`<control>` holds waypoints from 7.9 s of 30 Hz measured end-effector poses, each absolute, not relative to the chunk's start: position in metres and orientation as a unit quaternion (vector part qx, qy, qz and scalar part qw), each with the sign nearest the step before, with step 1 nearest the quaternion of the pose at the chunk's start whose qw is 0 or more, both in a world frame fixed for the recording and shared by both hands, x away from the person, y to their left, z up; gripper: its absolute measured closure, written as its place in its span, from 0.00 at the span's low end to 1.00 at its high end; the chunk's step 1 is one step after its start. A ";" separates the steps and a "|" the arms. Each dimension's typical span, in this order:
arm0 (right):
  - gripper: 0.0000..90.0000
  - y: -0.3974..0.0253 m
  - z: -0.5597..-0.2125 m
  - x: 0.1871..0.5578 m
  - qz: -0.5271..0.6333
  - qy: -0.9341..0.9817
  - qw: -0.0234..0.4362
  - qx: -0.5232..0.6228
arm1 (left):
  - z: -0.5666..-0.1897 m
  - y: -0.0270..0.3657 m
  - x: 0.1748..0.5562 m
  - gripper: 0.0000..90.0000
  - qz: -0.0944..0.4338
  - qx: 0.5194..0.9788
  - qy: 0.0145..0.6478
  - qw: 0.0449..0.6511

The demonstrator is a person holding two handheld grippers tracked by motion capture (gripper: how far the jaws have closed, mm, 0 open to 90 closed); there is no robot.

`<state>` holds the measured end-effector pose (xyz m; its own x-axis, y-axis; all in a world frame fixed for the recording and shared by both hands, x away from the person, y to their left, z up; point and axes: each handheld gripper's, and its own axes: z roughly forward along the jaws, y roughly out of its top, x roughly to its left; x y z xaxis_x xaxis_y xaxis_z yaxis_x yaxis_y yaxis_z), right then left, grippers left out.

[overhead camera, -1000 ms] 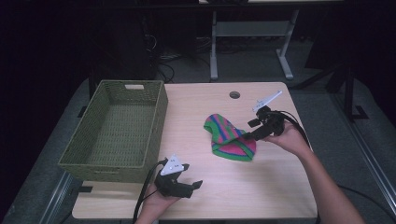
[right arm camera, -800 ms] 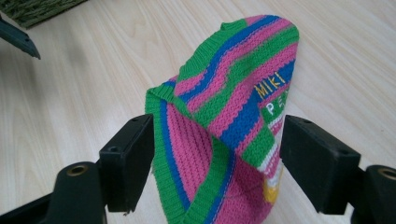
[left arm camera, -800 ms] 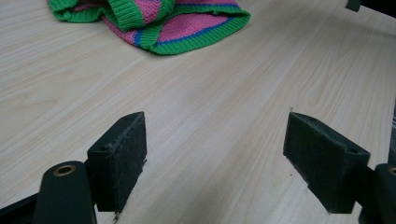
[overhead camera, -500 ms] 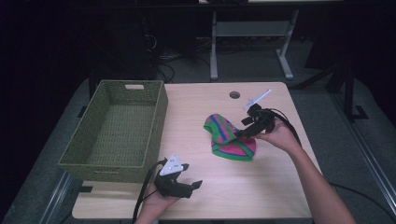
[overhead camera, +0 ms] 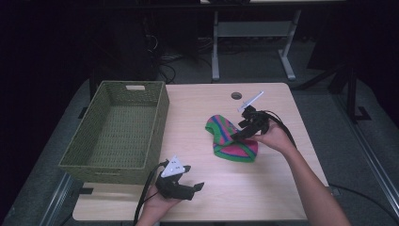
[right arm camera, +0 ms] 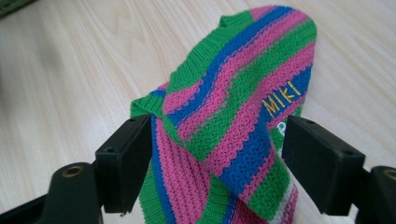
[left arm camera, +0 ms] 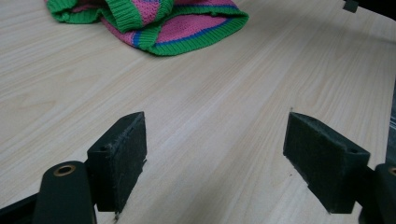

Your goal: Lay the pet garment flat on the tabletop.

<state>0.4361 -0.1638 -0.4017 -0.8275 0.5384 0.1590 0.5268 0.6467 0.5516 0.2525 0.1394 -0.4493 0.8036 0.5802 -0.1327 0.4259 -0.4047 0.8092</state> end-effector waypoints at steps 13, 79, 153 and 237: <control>0.25 -0.151 -0.414 0.443 0.282 0.913 -0.003 0.294 | -0.448 0.139 0.252 0.23 0.085 0.833 0.301 0.456; 0.75 -0.134 -0.450 0.441 0.258 0.890 0.076 0.369 | -0.449 0.139 0.252 0.23 0.083 0.833 0.300 0.457; 0.80 -0.181 -0.363 0.377 0.386 0.879 0.070 0.273 | -0.449 0.139 0.254 0.23 0.077 0.826 0.307 0.466; 0.64 -0.109 -0.450 0.308 0.337 0.907 0.007 0.252 | -0.446 0.147 0.254 0.23 0.089 0.816 0.317 0.474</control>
